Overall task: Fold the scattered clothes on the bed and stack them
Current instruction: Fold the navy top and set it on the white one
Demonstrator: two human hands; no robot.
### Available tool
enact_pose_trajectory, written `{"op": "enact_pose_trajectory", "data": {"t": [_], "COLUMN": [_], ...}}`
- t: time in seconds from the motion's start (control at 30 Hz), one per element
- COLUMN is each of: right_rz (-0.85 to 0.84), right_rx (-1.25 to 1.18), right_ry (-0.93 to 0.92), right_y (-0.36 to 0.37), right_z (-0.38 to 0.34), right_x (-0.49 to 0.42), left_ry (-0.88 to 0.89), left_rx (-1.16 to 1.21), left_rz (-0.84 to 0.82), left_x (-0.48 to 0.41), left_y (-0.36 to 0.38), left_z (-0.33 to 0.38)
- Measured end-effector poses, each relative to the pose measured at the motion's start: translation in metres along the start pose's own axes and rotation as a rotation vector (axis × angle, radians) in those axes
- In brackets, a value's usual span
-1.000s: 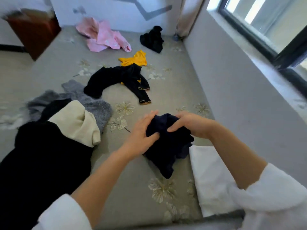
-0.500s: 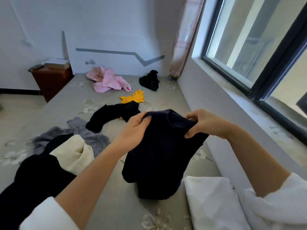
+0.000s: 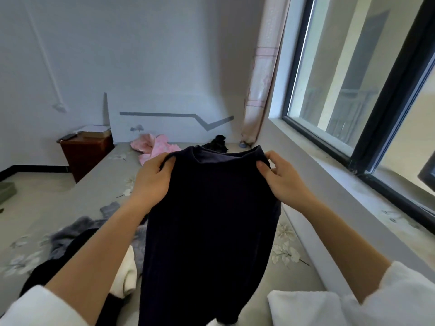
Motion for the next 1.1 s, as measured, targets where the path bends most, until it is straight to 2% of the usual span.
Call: {"op": "enact_pose_trajectory", "data": {"t": [0.07, 0.13, 0.23, 0.33, 0.4, 0.5, 0.6, 0.67, 0.73, 0.8, 0.87, 0.97, 1.03, 1.1], "right_rz": [-0.014, -0.063, -0.107, -0.180, -0.282, -0.544, -0.703, -0.709, -0.669, -0.639, -0.596, -0.429, -0.400, -0.495], "right_rx": [0.023, 0.006, -0.036, -0.052, -0.074, 0.053, 0.422, 0.690, 0.897, 0.956, 0.708, 0.086, -0.056, -0.086], "right_ry": [0.001, 0.048, 0.106, 0.128, 0.164, 0.250, 0.358, 0.429, 0.484, 0.499, 0.479, 0.457, 0.477, 0.518], "right_y": [0.005, 0.009, 0.008, 0.006, 0.001, -0.005, -0.003, 0.000, -0.001, -0.007, -0.014, -0.021, -0.024, -0.029], "right_z": [-0.004, -0.003, -0.001, -0.006, -0.012, -0.019, -0.010, 0.005, 0.020, 0.033, 0.046, 0.060, 0.069, 0.070], "right_x": [-0.003, -0.006, -0.007, -0.007, -0.005, 0.006, 0.011, 0.011, 0.011, 0.013, 0.019, 0.032, 0.034, 0.032], "left_ry": [-0.048, -0.127, -0.171, -0.143, -0.172, -0.214, -0.222, -0.222, -0.225, -0.268, -0.332, -0.349, -0.276, -0.237], "left_rx": [-0.040, 0.021, 0.172, 0.111, 0.059, -0.199, -0.651, -0.659, -0.546, -0.386, -0.226, -0.212, -0.404, -0.523], "left_rz": [0.026, -0.016, -0.209, -0.482, -0.563, -0.543, -0.408, -0.295, -0.206, -0.162, -0.145, -0.204, -0.229, -0.243], "left_x": [0.003, 0.008, 0.020, 0.030, 0.032, 0.028, 0.027, 0.029, 0.030, 0.031, 0.034, 0.038, 0.036, 0.028], "left_y": [-0.001, 0.001, 0.005, 0.007, 0.001, -0.010, -0.017, -0.018, -0.017, -0.014, -0.016, -0.022, -0.030, -0.043], "left_z": [-0.010, -0.019, -0.021, -0.022, -0.029, -0.043, -0.052, -0.063, -0.072, -0.074, -0.074, -0.078, -0.076, -0.074]}}
Point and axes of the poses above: each hand's wrist, its own x-axis away from the middle knuckle, its own y-axis out of the palm, z = x × y, the point moved 3 cm from there along -x, towards the middle knuckle, and after that the axes turned 14 degrees about -z, right-handed, at the moved point
